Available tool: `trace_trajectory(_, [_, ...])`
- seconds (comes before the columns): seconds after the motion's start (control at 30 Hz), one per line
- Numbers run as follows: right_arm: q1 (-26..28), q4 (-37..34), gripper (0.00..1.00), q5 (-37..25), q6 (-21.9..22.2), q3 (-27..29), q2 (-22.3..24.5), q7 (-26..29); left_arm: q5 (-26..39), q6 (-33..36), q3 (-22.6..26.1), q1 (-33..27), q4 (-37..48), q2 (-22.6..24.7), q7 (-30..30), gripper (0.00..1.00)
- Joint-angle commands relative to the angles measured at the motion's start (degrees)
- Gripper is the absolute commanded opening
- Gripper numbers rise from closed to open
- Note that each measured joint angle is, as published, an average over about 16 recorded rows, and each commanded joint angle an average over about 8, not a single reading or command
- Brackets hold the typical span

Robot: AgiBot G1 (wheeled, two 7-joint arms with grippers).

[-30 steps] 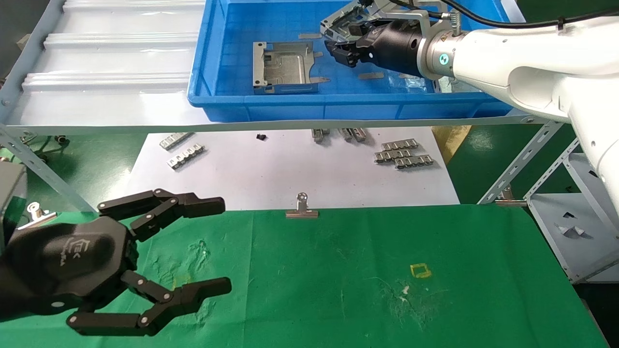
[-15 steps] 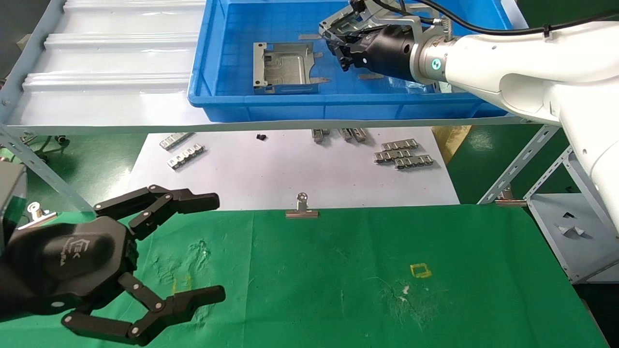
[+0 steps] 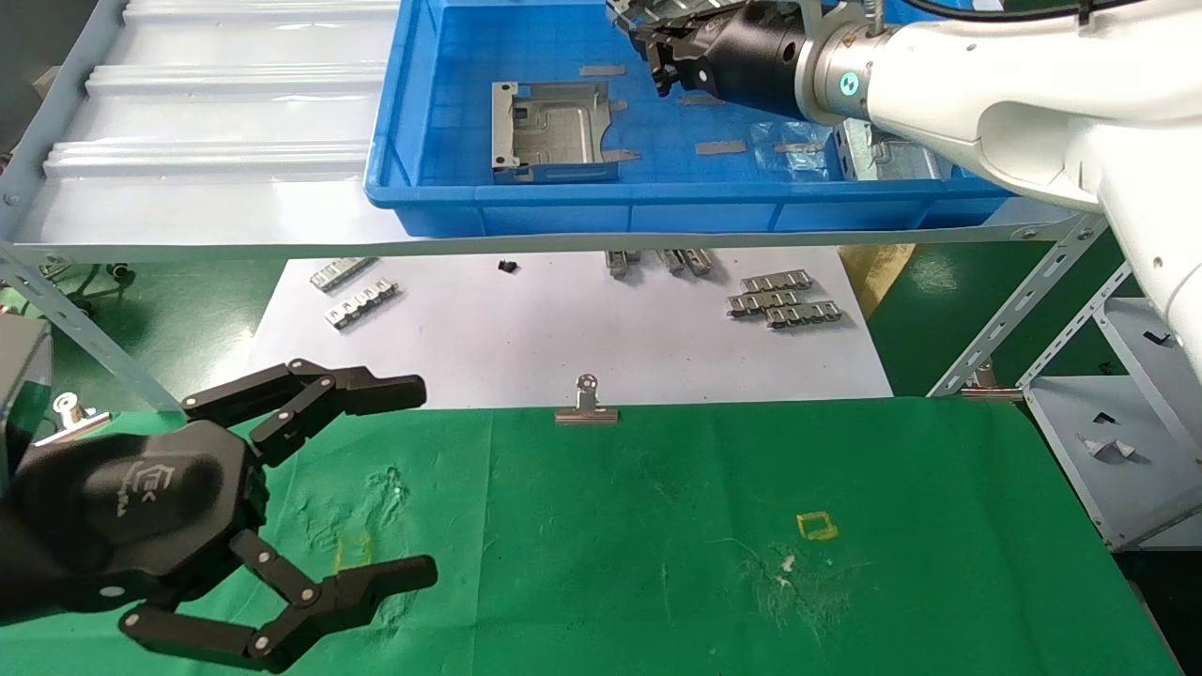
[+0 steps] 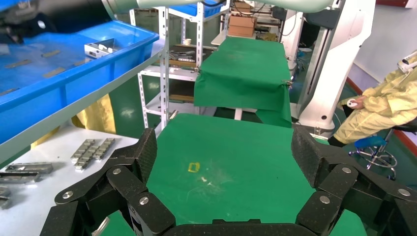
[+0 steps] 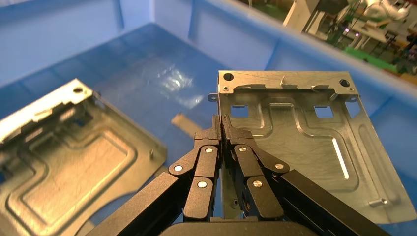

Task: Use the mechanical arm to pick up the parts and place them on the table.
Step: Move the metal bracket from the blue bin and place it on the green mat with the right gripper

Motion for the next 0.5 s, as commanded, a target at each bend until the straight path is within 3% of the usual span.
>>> trace_trajectory(0.03, [0.6, -0.1, 0.0, 1.0, 0.1, 0.1, 0.0, -0.5, 0.0, 0.0, 0.0, 0.0, 0.0, 0.0, 0.0, 1.0])
trace_trajectory(0.23, [3.1, -1.2, 0.0, 3.3, -7.4, 0.6, 1.7, -4.0, 0.0, 0.0, 0.0, 0.0, 0.0, 0.0, 0.0, 1.0])
trace_trajectory(0.4, [4.5, -1.2, 0.0, 5.4, -19.6, 1.4, 5.5, -7.4, 0.0, 0.0, 0.0, 0.0, 0.0, 0.0, 0.0, 1.0])
trace_trajectory(0.5, [4.9, -0.3, 0.0, 7.1, -29.0, 2.0, 8.4, -9.3, 0.0, 0.0, 0.0, 0.0, 0.0, 0.0, 0.0, 1.0])
